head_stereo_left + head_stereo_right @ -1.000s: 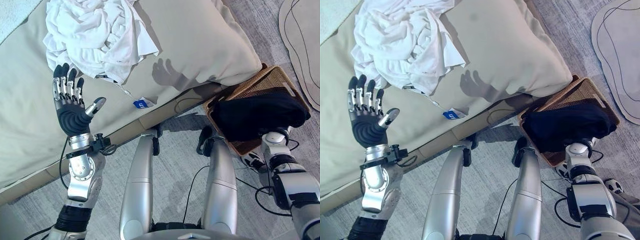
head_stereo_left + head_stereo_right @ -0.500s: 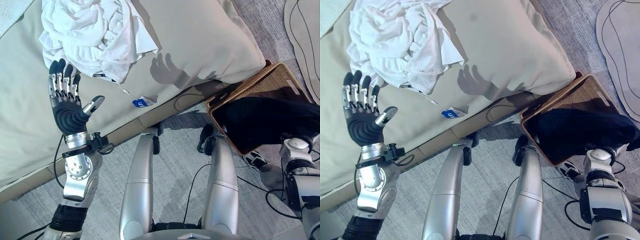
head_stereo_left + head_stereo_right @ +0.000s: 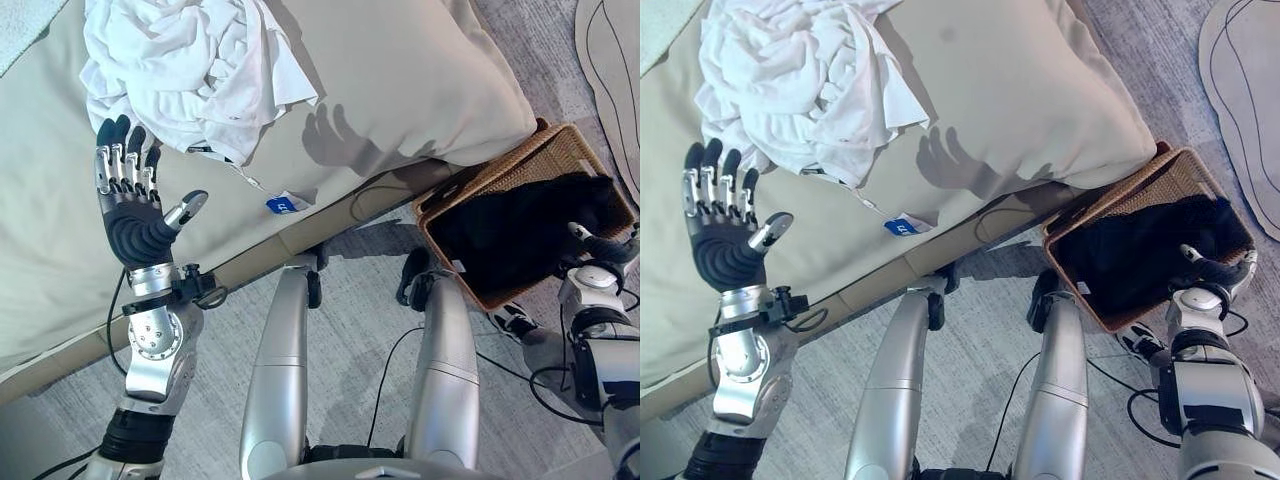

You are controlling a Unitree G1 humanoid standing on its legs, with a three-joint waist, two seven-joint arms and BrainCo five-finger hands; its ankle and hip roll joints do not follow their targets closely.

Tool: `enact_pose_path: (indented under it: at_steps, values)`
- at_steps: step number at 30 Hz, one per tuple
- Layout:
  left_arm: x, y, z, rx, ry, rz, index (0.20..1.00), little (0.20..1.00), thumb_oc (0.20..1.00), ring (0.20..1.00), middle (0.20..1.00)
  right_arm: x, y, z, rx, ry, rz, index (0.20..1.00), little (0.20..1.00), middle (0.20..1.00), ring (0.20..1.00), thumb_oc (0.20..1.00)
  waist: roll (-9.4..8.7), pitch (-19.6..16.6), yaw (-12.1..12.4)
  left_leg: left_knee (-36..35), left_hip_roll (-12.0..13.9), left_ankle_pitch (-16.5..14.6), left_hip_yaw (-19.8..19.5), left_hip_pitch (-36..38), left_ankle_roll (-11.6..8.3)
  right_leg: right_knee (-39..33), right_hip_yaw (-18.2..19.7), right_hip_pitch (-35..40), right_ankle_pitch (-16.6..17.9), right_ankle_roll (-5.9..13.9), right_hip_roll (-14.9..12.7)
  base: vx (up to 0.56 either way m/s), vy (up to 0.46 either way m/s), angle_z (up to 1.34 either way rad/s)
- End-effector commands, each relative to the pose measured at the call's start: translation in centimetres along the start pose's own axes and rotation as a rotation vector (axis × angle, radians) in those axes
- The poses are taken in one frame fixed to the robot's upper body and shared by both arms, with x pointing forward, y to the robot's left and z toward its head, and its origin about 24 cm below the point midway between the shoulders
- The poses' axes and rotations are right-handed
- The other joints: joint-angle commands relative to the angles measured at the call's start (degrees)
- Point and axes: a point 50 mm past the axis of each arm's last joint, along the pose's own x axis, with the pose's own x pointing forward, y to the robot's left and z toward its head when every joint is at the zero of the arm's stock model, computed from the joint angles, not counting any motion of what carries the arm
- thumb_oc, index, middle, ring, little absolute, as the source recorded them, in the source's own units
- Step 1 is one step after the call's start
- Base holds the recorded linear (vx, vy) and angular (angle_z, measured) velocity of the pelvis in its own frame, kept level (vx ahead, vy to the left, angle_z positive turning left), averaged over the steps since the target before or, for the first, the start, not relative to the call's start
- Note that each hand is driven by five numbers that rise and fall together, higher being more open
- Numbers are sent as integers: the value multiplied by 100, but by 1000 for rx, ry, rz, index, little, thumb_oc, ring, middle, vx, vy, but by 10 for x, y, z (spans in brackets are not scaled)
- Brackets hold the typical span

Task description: Pick up clothes into the bucket

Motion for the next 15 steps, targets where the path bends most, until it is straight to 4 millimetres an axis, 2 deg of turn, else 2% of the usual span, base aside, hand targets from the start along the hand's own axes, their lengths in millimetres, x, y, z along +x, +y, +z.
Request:
enact_pose_path:
  at_steps: [1,3,7,10,12,13,14,15]
  values:
    - [-6,8,15,-48,-78,62,1000,1000,1000,1000,1000,-2,-12,-29,-165,56,3,1000,1000,1000,1000,1000,61,-791,-211,673,-60,-900,-49,-203,235,-1070,233,-229,1137,453,100,0,0,0]
    - [-5,7,15,-52,-80,64,1000,1000,1000,1000,1000,-4,-11,-32,-159,74,7,1000,1000,1000,1000,1000,48,-802,-206,602,-52,-875,-49,-148,237,-1140,209,-176,1167,458,95,0,0,0]
    - [-1,6,14,-53,-81,49,1000,1000,1000,1000,1000,-13,-3,-51,-239,133,80,1000,1000,1000,1000,1000,53,-815,-180,372,-53,-817,-40,20,236,-1314,172,-46,1211,488,70,0,0,0]
    - [0,9,12,-40,-76,57,1000,1000,1000,1000,1000,-18,6,-53,-243,124,111,1000,1000,1000,1000,1000,31,-832,-205,165,-34,-753,-27,178,228,-1539,151,117,1292,505,84,0,0,0]
    - [0,10,8,-29,-61,65,1000,1000,1000,1000,1000,-21,9,-55,-200,133,100,1000,1000,1000,1000,1000,14,-842,-221,-20,-25,-698,-24,325,221,-1732,109,278,1346,534,82,1,9,-4]
    - [0,11,6,-18,-56,71,1000,1000,1000,1000,1000,-23,14,-53,-128,123,91,1000,1000,1000,1000,1000,4,-841,-238,-164,-23,-629,-32,435,214,-1872,85,393,1409,554,92,-70,25,-3]
    - [1,12,4,-5,-55,82,1000,1000,1000,1000,1000,-26,19,-49,-52,104,88,1000,1000,1000,1000,1000,-5,-817,-263,-297,-9,-435,5,462,251,-2013,44,422,1589,516,92,-61,24,-3]
    - [1,14,1,20,-49,92,1000,1000,1000,1000,1000,-29,24,-44,48,76,82,1000,1000,1000,1000,1000,-24,-832,-309,-379,3,-414,4,547,245,-2112,29,510,1618,544,97,-51,31,-4]
